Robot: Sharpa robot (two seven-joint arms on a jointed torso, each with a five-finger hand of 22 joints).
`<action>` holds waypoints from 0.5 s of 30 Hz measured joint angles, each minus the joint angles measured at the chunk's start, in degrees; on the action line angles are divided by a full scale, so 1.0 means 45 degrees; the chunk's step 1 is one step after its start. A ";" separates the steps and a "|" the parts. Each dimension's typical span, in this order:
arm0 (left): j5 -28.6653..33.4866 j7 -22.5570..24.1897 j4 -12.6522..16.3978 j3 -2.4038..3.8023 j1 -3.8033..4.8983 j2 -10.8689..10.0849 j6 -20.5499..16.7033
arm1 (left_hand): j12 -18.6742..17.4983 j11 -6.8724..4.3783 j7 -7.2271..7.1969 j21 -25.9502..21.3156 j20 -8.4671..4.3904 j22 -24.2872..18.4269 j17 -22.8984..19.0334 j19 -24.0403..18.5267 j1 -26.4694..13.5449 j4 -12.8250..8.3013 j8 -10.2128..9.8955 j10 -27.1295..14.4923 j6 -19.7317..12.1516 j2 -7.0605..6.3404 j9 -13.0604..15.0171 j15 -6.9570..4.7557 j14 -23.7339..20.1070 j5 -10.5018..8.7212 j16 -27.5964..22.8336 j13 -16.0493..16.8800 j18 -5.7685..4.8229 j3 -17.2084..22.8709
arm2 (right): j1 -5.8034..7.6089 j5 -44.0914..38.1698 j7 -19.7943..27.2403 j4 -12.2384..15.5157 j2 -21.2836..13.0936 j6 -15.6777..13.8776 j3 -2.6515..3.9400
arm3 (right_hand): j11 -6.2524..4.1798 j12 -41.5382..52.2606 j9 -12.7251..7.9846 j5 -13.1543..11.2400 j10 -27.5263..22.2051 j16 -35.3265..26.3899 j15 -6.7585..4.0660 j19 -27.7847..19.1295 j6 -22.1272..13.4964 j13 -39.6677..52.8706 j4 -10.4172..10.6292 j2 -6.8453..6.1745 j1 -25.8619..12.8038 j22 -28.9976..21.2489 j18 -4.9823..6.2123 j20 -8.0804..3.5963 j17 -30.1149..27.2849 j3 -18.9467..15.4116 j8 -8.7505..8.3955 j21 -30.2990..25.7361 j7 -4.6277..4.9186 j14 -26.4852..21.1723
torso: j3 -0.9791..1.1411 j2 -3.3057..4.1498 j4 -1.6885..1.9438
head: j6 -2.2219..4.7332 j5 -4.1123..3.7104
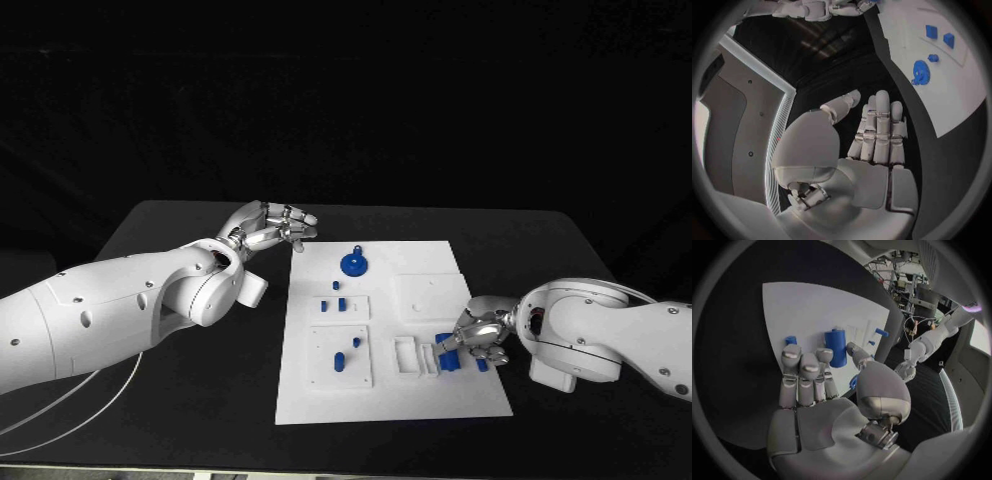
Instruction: Assemble the parts on the task board
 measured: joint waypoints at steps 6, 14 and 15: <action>0.0001 -0.0002 -0.0013 0.0000 0.0000 0.0015 0.0000 | 0.0000 0.0000 0.0000 0.0000 0.0000 0.0000 0.0012 0.0000 0.0000 0.0000 0.0000 0.0000 0.0001 0.0000 -0.0011 0.0000 0.0000 0.0000 0.0000 0.0000 0.0000 0.0000 | 0.0097 0.0364 -0.0001 0.0160 -0.0065 -0.0082 0.0007 | 0.0001 0.0000 0.0003 0.0000 0.0003 -0.0028 0.0002 -0.0034 0.0031 -0.0001 0.0034 0.0050 -0.0050 0.0000 0.0000 0.0049 0.0017 0.0033 -0.0001 0.0051 -0.0031 0.0001 | -0.0006 0.0004 -0.0001 | -0.0007 -0.0002; 0.0002 -0.0015 -0.0013 0.0000 0.0000 0.0011 0.0010 | 0.0000 0.0000 0.0039 0.0000 0.0000 0.0010 0.0023 0.0000 0.0000 0.0000 0.0000 0.0000 -0.0039 0.0000 -0.0010 0.0000 0.0000 0.0000 -0.0050 0.0000 -0.0001 0.0000 | 0.0136 0.0981 0.0015 0.0252 0.0050 -0.0205 0.0007 | 0.0002 -0.0001 0.0002 0.0000 0.0007 -0.0028 -0.0017 -0.0034 0.0107 -0.0015 0.0064 0.0033 -0.0173 0.0000 -0.0001 0.0051 0.0031 0.0073 -0.0002 0.0052 -0.0107 0.0022 | -0.0005 0.0012 0.0010 | 0.0004 -0.0001; 0.0002 -0.0016 -0.0013 0.0000 0.0000 0.0010 0.0011 | 0.0000 0.0000 0.0046 0.0000 0.0000 0.0010 0.0024 0.0000 0.0000 0.0000 0.0000 0.0000 -0.0046 0.0000 -0.0011 0.0000 0.0000 0.0000 -0.0049 0.0000 -0.0001 0.0000 | 0.0136 0.1039 0.0018 0.0264 0.0089 -0.0210 0.0007 | 0.0002 -0.0001 0.0002 0.0000 0.0007 -0.0028 -0.0030 -0.0034 0.0107 -0.0015 0.0033 0.0033 -0.0173 0.0000 -0.0001 0.0051 0.0033 0.0103 -0.0002 0.0051 -0.0107 0.0036 | -0.0005 0.0013 0.0011 | 0.0002 0.0005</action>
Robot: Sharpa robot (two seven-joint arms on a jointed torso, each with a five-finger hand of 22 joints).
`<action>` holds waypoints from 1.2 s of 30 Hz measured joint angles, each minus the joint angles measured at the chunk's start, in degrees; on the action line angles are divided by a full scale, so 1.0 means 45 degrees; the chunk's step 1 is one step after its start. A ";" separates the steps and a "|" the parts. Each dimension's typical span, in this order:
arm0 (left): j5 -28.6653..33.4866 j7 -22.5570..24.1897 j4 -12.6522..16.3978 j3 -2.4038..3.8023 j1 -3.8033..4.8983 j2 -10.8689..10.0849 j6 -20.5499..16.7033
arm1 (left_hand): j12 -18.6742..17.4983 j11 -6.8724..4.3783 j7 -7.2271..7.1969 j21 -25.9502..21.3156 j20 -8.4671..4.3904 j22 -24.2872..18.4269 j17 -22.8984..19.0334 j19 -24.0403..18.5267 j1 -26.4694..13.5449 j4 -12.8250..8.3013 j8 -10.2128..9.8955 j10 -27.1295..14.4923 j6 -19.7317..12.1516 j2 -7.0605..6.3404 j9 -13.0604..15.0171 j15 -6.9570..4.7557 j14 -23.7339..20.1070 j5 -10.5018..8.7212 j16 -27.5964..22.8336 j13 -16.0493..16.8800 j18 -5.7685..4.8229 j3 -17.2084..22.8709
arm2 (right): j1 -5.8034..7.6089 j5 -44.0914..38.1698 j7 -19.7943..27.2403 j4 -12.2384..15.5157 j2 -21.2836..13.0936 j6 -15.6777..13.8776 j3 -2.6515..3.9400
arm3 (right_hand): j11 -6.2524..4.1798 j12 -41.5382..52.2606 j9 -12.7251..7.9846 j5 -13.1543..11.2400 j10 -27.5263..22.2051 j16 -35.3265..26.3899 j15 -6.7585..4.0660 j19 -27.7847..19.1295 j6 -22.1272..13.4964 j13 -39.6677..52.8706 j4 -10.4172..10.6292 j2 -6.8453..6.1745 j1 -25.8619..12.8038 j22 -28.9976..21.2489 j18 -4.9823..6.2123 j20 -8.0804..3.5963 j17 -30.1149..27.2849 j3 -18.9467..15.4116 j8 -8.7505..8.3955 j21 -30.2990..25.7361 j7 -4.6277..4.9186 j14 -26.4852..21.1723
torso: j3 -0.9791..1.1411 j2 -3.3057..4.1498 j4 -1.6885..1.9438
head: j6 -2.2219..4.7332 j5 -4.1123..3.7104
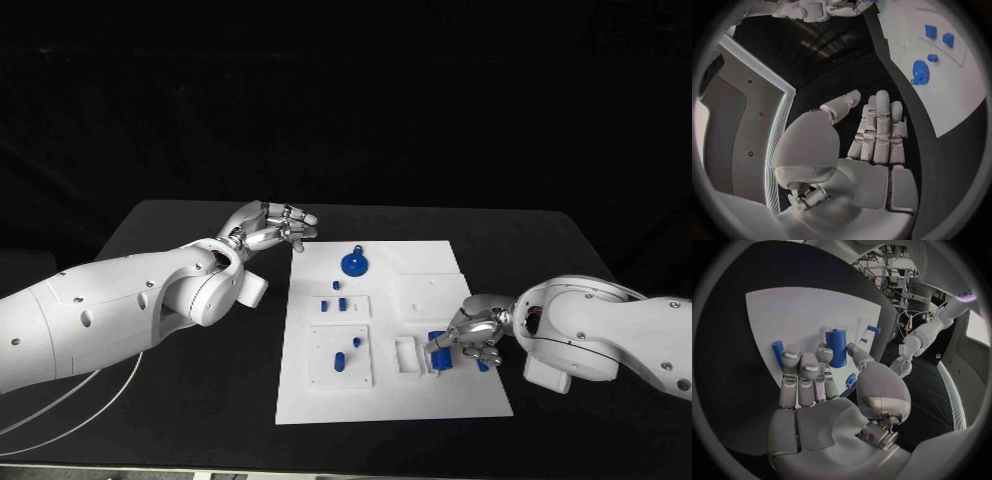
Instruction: Assemble the parts on the task board
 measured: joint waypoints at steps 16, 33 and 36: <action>0.0002 -0.0013 0.0006 0.0000 0.0000 0.0021 0.0026 | 0.0000 0.0000 0.0000 0.0000 0.0000 0.0011 0.0010 0.0000 0.0000 0.0034 0.0000 0.0000 0.0000 0.0000 -0.0011 0.0000 0.0000 0.0000 0.0000 -0.0001 0.0000 -0.0033 | 0.0000 0.0418 0.0043 -0.0283 0.1096 0.0008 0.0000 | -0.0046 0.0000 -0.0038 0.0000 -0.0002 0.0000 0.0014 0.0000 -0.0002 -0.0009 0.0001 -0.0101 -0.0101 0.0000 0.0000 0.0003 0.0026 -0.0001 0.0000 -0.0001 0.0003 0.0024 | -0.0011 0.0012 0.0004 | -0.0062 0.0024; 0.0003 -0.0027 0.0044 0.0000 0.0000 -0.0034 0.0050 | 0.0000 0.0000 0.0000 -0.0051 0.0000 0.0011 0.0023 0.0000 0.0000 0.0068 0.0000 0.0000 0.0000 0.0000 -0.0009 0.0000 0.0000 0.0000 0.0000 -0.0001 0.0000 0.0002 | -0.0059 0.0327 0.0025 -0.0503 0.1346 0.0032 0.0004 | -0.0070 -0.0001 -0.0051 0.0000 0.0024 -0.0048 0.0019 0.0002 -0.0007 -0.0010 -0.0034 -0.0151 -0.0150 0.0000 0.0000 0.0006 0.0038 0.0033 0.0040 -0.0001 0.0008 0.0023 | -0.0004 0.0013 -0.0004 | -0.0098 0.0071; 0.0003 -0.0030 0.0049 0.0001 0.0000 -0.0040 0.0052 | 0.0000 0.0000 0.0000 -0.0051 0.0000 0.0020 0.0033 0.0000 0.0000 0.0068 0.0000 0.0000 0.0000 0.0000 -0.0009 0.0000 0.0000 0.0000 0.0000 -0.0001 0.0001 0.0002 | -0.0062 0.0309 0.0025 -0.0504 0.1358 0.0035 0.0007 | -0.0071 -0.0001 -0.0053 0.0000 0.0026 -0.0049 0.0020 0.0002 -0.0008 -0.0010 -0.0034 -0.0151 -0.0150 0.0000 0.0000 0.0006 0.0038 0.0033 0.0047 -0.0001 0.0009 0.0022 | 0.0002 0.0013 -0.0010 | -0.0099 0.0073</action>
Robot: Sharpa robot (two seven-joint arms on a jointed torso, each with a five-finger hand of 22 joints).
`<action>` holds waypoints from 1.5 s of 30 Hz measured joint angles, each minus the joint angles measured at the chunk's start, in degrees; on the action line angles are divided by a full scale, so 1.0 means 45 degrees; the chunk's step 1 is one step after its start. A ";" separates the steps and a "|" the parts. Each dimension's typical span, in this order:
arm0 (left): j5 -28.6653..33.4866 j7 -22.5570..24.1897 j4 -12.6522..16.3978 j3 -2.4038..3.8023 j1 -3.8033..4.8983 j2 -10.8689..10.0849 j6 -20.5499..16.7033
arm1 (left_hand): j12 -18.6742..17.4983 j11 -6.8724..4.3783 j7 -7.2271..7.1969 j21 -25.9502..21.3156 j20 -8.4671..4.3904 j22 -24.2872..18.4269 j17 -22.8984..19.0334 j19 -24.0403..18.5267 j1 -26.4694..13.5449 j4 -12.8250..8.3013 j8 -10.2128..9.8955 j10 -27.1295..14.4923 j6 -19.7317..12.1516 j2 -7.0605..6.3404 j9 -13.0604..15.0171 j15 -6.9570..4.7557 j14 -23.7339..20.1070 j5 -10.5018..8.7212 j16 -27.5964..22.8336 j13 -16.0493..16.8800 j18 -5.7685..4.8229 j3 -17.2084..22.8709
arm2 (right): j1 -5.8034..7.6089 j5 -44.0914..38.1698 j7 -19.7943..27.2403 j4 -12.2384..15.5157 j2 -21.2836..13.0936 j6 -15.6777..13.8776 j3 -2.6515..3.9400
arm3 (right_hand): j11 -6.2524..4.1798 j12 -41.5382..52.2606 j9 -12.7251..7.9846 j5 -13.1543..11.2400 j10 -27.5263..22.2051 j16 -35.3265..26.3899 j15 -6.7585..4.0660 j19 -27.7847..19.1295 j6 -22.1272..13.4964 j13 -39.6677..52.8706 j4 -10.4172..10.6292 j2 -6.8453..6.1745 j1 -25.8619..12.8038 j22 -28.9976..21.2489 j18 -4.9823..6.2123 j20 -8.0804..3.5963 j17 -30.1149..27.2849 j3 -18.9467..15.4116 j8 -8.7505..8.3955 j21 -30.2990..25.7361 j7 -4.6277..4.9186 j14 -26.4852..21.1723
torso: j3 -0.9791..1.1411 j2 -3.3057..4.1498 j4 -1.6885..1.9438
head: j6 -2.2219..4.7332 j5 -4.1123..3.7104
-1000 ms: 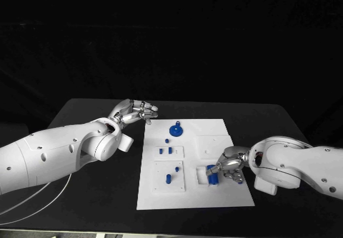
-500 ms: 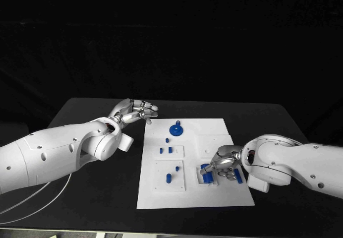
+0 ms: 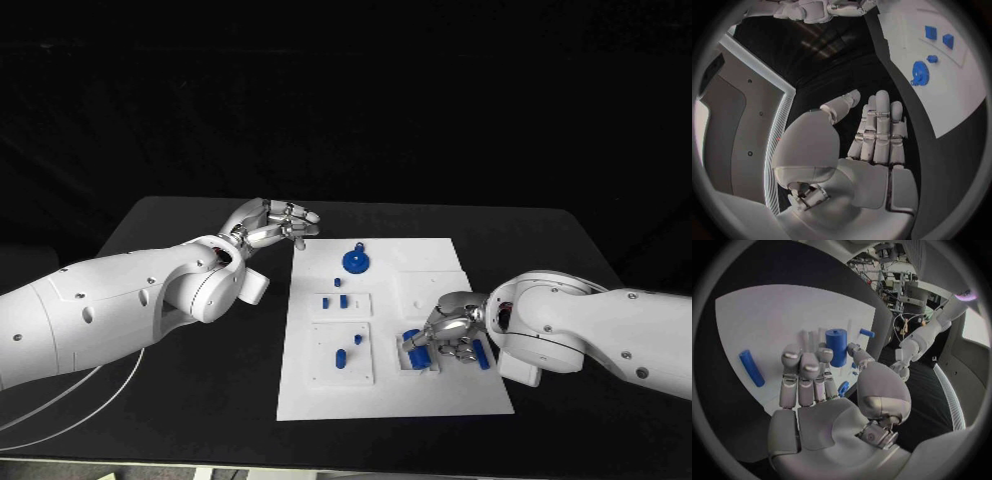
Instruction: Assemble the parts on the task board
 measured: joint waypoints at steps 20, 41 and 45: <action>0.0001 -0.0028 0.0023 0.0001 0.0001 -0.0036 0.0010 | 0.0000 0.0036 0.0000 0.0000 0.0000 0.0011 0.0011 0.0000 -0.0051 0.0034 0.0000 -0.0036 0.0000 -0.0050 -0.0010 0.0027 0.0026 0.0000 0.0000 0.0000 -0.0001 -0.0034 | -0.0052 -0.0073 0.0009 -0.0059 0.0065 0.0016 0.0031 | -0.0040 -0.0001 -0.0002 -0.3361 0.0028 -0.0113 0.0013 -0.0156 0.0008 -0.0037 0.0315 -0.0813 -0.1259 0.0000 0.0002 -0.0072 0.0072 -0.0611 -0.0105 -0.0065 0.0009 0.0009 | -0.0002 -0.0001 -0.0002 | -0.0023 0.0010; 0.0002 -0.0060 0.0034 0.0001 0.0002 -0.0074 0.0014 | 0.0000 0.0029 0.0000 0.0000 0.0000 0.0008 0.0035 0.0000 -0.0050 0.0034 0.0000 -0.0030 0.0000 -0.0050 -0.0009 0.0045 0.0045 0.0000 0.0000 0.0000 -0.0002 -0.0034 | -0.0108 -0.0394 0.0667 0.0384 -0.0534 0.0466 0.0015 | -0.0087 0.0000 -0.0016 -0.3402 -0.0105 -0.0224 -0.0071 -0.0084 -0.0028 -0.0039 -0.0180 -0.1583 0.0638 0.0000 -0.0121 -0.0285 0.0217 -0.0237 -0.0288 -0.0107 0.0047 -0.0026 | 0.0009 0.0001 -0.0010 | 0.0011 0.0031; 0.0002 -0.0063 0.0025 0.0000 0.0002 -0.0060 0.0018 | 0.0000 0.0028 0.0000 0.0000 0.0000 0.0021 0.0035 0.0000 -0.0050 0.0034 0.0000 -0.0029 0.0000 -0.0050 -0.0009 0.0045 0.0045 0.0000 0.0000 0.0000 -0.0001 -0.0034 | -0.0125 -0.0477 0.0797 0.0497 -0.0603 0.0667 -0.0006 | -0.0087 -0.0001 -0.0010 -0.3402 -0.0104 -0.0287 -0.0026 0.0027 -0.0029 -0.0039 -0.0763 -0.1322 0.0898 0.0000 -0.0119 -0.0215 0.0228 -0.0474 -0.0253 -0.0108 0.0048 0.0021 | 0.0013 0.0004 -0.0011 | 0.0011 0.0039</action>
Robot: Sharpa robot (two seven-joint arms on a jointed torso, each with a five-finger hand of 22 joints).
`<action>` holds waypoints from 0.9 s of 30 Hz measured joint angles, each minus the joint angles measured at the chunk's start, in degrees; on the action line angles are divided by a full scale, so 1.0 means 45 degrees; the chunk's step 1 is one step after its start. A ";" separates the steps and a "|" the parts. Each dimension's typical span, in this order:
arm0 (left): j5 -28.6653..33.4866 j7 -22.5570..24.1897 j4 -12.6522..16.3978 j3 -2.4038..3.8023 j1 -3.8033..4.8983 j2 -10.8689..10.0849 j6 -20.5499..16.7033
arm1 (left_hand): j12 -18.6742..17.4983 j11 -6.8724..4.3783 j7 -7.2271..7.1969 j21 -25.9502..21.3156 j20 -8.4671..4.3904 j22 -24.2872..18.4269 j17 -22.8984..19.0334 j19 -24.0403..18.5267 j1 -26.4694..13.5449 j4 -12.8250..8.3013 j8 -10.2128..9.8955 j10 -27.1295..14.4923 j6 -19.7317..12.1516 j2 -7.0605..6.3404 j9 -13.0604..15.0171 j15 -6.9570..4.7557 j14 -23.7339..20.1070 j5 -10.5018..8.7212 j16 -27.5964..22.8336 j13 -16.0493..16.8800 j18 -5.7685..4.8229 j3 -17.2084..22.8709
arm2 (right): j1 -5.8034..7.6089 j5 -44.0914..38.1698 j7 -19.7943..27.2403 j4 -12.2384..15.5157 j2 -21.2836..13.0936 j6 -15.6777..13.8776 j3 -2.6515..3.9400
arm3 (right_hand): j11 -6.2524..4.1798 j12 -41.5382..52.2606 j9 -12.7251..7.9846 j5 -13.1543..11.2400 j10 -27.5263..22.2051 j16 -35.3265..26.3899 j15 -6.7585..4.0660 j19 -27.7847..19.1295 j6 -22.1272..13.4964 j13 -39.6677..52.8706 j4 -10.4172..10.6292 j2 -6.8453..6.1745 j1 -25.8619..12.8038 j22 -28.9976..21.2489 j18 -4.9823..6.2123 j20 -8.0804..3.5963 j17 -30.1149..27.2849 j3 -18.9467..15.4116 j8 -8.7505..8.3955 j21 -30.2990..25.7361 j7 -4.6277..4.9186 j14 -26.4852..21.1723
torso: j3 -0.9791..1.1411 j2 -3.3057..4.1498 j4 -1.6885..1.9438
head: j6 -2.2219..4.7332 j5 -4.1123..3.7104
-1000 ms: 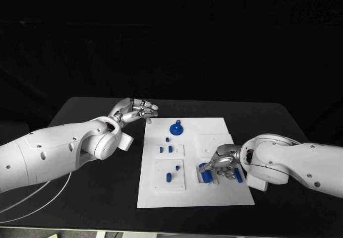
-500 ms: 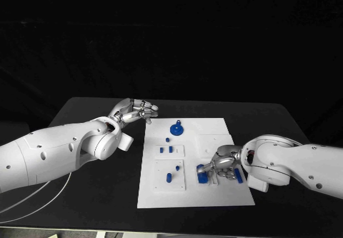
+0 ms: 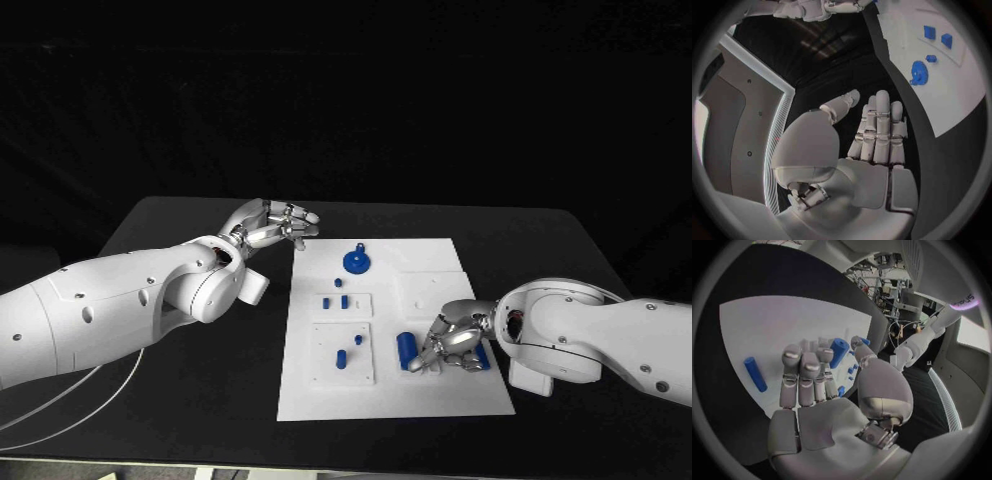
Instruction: Assemble the parts on the task board
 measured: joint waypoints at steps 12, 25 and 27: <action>0.0000 -0.0009 -0.0006 0.0000 0.0000 0.0002 0.0006 | 0.0000 -0.0001 0.0000 0.0000 0.0000 -0.0002 0.0013 0.0000 0.0000 0.0000 0.0000 0.0001 0.0000 0.0000 0.0001 0.0000 0.0000 0.0000 -0.0049 0.0000 -0.0001 0.0000 | 0.0000 -0.0246 0.0122 -0.0012 -0.0043 0.0221 0.0006 | 0.0001 0.0000 -0.0019 0.0000 0.0003 0.0000 0.0002 0.0062 0.0087 -0.0037 -0.0234 0.0239 0.0122 0.0000 0.0019 0.0122 0.0027 0.0144 0.0000 0.0000 -0.0087 0.0002 | -0.0005 0.0004 0.0009 | -0.0048 -0.0027; 0.0001 -0.0046 -0.0002 0.0000 0.0000 -0.0003 0.0007 | 0.0000 -0.0002 0.0000 0.0000 0.0000 0.0009 0.0025 0.0000 0.0000 0.0074 0.0006 0.0002 0.0000 0.0000 -0.0010 0.0000 0.0000 0.0000 -0.0049 -0.0001 -0.0001 -0.0004 | -0.0001 -0.0283 0.0099 -0.0080 0.0020 0.0498 0.0004 | 0.0029 -0.0001 -0.0070 0.4848 0.0020 -0.0071 0.0015 0.0053 0.0271 -0.0059 0.0261 0.1706 -0.0460 0.0000 0.0070 0.0221 0.0135 0.1450 -0.0051 0.0001 -0.0092 0.0081 | -0.0012 0.0000 0.0015 | -0.0107 -0.0026; 0.0001 -0.0056 -0.0004 0.0000 0.0000 -0.0002 0.0007 | 0.0000 -0.0003 0.0000 0.0000 0.0000 0.0009 0.0038 0.0000 0.0001 0.0074 0.0051 0.0002 0.0000 0.0001 -0.0010 0.0000 0.0000 0.0000 -0.0050 0.0000 -0.0001 -0.0004 | -0.0001 -0.0263 0.0097 -0.0089 0.0025 0.0619 0.0004 | 0.0064 -0.0001 -0.0065 0.1991 0.0049 -0.0071 0.0058 -0.0026 0.0271 -0.0078 0.1102 0.0932 0.0083 0.0000 0.0152 0.0300 0.0176 0.5137 -0.0048 0.0003 -0.0092 0.0115 | -0.0011 0.0000 0.0016 | -0.0109 -0.0021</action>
